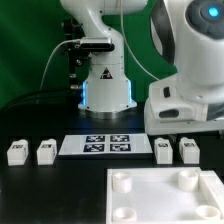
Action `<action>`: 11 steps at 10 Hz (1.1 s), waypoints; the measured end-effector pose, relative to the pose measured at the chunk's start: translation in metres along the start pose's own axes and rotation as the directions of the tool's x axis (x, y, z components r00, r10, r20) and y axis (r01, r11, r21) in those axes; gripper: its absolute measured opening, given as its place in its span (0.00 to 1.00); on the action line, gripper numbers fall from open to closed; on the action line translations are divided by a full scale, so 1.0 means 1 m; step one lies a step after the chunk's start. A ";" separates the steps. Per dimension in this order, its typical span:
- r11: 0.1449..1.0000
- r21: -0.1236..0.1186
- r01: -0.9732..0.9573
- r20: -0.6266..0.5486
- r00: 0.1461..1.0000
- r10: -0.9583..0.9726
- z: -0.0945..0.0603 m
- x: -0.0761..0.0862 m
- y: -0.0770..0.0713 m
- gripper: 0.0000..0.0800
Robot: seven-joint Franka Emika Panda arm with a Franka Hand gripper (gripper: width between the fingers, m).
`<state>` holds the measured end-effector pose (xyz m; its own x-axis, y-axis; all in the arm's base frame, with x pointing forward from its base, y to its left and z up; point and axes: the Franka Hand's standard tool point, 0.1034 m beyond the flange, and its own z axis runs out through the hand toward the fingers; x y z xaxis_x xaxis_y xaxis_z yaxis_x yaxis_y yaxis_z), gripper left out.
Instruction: Assemble one leg
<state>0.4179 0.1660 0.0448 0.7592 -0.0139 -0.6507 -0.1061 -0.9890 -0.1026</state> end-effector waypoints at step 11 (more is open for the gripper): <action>1.000 -0.012 0.001 0.110 0.994 0.000 0.046 0.001 -0.002 0.81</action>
Offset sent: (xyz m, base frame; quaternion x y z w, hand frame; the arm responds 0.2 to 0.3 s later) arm -0.0198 0.0018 -0.0178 -0.0222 -0.0901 0.0618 0.9938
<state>0.3896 0.1749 0.0098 0.6842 0.0019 -0.7293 -0.0975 -0.9908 -0.0940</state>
